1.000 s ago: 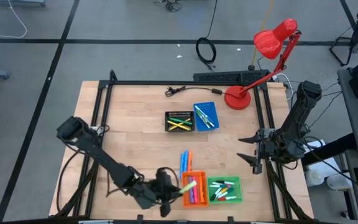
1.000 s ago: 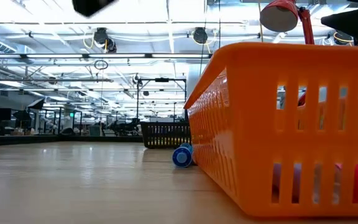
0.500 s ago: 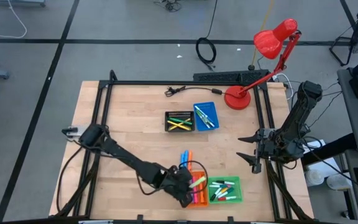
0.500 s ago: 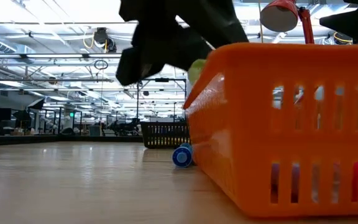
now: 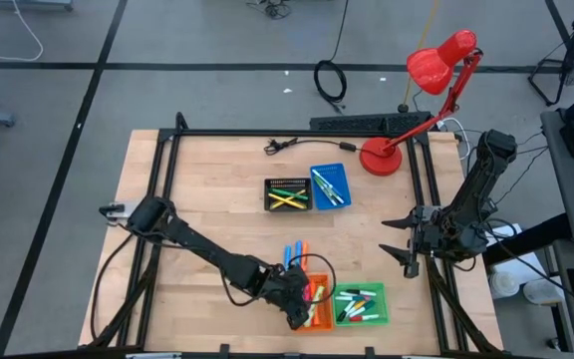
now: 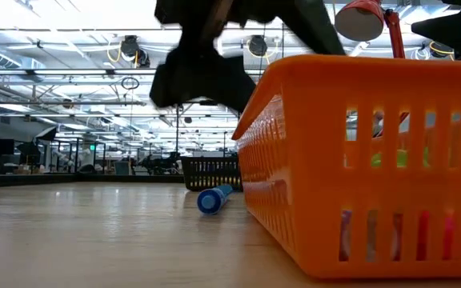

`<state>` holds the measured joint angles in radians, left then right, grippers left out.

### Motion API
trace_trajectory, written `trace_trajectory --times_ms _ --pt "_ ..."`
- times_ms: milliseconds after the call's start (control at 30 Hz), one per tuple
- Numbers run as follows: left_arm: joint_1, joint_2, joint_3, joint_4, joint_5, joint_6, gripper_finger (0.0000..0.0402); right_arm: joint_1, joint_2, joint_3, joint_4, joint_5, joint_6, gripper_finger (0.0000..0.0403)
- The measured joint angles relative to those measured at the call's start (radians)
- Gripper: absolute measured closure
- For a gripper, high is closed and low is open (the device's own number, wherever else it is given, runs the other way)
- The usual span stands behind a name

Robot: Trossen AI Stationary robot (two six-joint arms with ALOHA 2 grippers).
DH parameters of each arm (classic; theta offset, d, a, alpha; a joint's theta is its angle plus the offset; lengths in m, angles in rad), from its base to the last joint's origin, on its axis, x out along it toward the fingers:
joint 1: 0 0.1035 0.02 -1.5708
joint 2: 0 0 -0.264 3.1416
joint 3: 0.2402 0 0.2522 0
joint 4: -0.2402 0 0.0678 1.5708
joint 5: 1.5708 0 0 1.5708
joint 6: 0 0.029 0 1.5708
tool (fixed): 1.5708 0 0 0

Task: Pick & Place Markers
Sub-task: Put the blue highlighter pen into the orange bin

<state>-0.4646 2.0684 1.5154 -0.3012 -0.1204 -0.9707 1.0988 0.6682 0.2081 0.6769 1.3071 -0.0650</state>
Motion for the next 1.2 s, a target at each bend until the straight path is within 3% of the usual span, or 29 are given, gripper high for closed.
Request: trace_trajectory --times_ms 133,367,467,600,867,1200 --pt "0.006 -0.063 0.0 -0.099 -0.023 0.003 0.0147 0.0 0.0 0.0 0.0 0.0 0.0 0.0124" --pt "0.033 -0.142 0.003 -0.452 -0.286 -0.148 0.0172 0.0 0.0 0.0 0.0 0.0 0.0 0.0124" --pt "0.073 -0.141 -0.014 -0.57 -0.31 -0.205 0.0185 0.0 0.001 0.0 0.0 0.0 0.0 0.0124" --pt "0.131 -0.13 -0.072 -0.545 -0.232 -0.247 0.0202 0.0 0.001 0.0 0.0 0.0 0.0 0.0124" --pt "0.156 -0.131 -0.205 -0.269 -0.141 -0.179 0.0222 0.0 0.001 0.0 0.0 0.0 -0.002 0.0124" --pt "0.156 -0.131 -0.258 -0.183 -0.142 -0.182 0.0219 0.0 0.001 0.0 0.0 0.0 -0.002 0.0124"
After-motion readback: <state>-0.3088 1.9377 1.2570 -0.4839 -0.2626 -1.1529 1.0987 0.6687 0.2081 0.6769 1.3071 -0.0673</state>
